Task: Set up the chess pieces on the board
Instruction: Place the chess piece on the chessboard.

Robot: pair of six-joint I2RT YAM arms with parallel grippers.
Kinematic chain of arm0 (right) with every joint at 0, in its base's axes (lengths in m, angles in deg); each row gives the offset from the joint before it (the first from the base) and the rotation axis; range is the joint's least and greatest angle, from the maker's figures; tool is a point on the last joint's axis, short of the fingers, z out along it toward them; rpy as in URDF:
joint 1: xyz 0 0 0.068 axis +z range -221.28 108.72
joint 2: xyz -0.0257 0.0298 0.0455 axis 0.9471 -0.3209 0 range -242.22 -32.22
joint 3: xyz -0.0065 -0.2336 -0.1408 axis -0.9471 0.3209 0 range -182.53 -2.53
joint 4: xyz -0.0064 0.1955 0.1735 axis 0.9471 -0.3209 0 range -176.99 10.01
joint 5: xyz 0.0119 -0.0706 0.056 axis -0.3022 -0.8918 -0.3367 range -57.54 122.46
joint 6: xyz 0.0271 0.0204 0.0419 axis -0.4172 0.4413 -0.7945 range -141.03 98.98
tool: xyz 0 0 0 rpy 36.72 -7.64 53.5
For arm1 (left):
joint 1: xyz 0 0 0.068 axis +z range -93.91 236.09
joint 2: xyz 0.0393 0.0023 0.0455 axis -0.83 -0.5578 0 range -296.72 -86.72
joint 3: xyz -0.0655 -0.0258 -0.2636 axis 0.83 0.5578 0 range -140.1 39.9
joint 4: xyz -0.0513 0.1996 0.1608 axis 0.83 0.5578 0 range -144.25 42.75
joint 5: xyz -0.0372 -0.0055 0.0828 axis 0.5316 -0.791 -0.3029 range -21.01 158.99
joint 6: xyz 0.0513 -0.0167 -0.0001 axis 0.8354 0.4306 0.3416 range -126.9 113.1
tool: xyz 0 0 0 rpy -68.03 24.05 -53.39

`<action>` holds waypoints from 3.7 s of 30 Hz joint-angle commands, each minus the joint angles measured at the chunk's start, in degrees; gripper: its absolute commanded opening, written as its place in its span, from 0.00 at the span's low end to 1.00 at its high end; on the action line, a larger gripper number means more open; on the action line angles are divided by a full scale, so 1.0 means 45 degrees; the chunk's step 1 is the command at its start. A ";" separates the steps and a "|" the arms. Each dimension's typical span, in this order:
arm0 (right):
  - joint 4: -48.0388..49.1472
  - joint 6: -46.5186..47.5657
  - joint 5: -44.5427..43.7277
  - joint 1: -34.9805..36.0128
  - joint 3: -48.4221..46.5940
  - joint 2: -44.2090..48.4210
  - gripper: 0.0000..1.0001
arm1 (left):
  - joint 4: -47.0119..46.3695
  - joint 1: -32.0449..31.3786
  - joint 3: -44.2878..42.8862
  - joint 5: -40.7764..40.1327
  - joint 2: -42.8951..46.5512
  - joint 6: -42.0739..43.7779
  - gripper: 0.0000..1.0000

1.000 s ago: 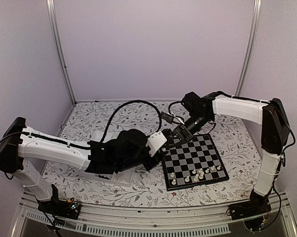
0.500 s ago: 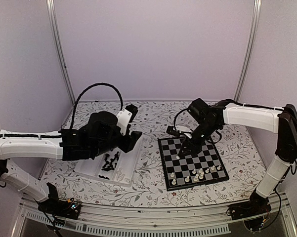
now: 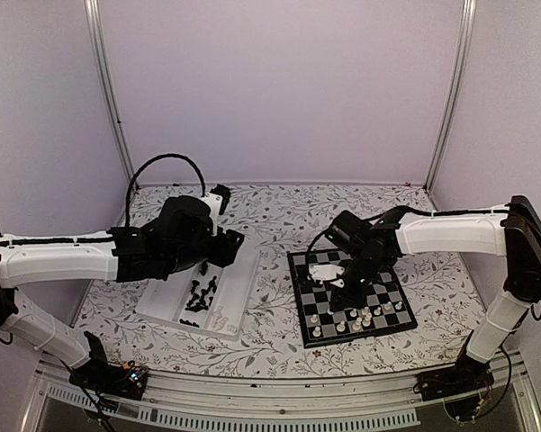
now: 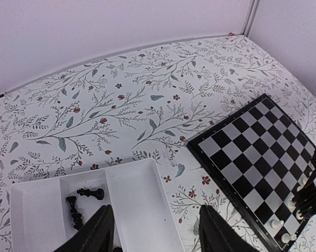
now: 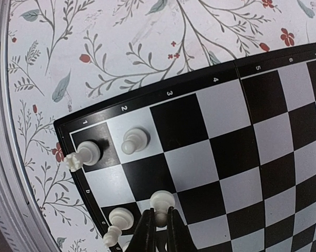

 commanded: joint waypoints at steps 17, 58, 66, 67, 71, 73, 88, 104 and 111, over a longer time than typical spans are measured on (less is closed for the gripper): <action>0.0065 0.0410 -0.0836 0.0076 0.0745 0.0269 0.08 | 0.0308 0.0451 0.0245 0.0261 -0.0086 -0.0513 0.57; -0.0450 0.0333 0.0265 0.0037 -0.0171 0.0579 0.27 | 0.1835 0.0556 0.0208 0.1454 -0.0470 -0.1001 0.57; -0.0394 0.0315 0.0601 0.0051 -0.0380 -0.0041 0.31 | 0.1893 0.0552 0.0069 0.1665 -0.0824 -0.1021 0.57; -0.0415 0.0314 0.0610 0.0059 -0.0420 -0.0121 0.32 | 0.1901 0.0556 0.0069 0.1666 -0.0847 -0.1031 0.57; -0.0432 0.0289 0.0611 0.0084 -0.0617 -0.0399 0.32 | 0.1886 0.0566 0.0066 0.1713 -0.0973 -0.1009 0.57; -0.0439 0.0242 0.0524 0.0089 -0.0719 -0.0580 0.32 | 0.1867 0.0563 0.0067 0.1714 -0.1048 -0.1019 0.57; -0.0596 0.0158 -0.0438 0.0128 -0.0609 -0.1007 0.30 | 0.1786 0.0555 0.0035 0.1753 -0.1307 -0.1065 0.57; -0.1217 -0.0032 0.1130 -0.0053 -0.2020 -0.0466 0.31 | 0.2652 0.0549 -0.0148 0.1990 -0.1281 -0.1098 0.53; -0.1289 -0.0129 0.1986 -0.1429 -0.2807 0.0333 0.32 | 0.5606 0.0314 -0.0298 0.2712 -0.1100 -0.3056 0.37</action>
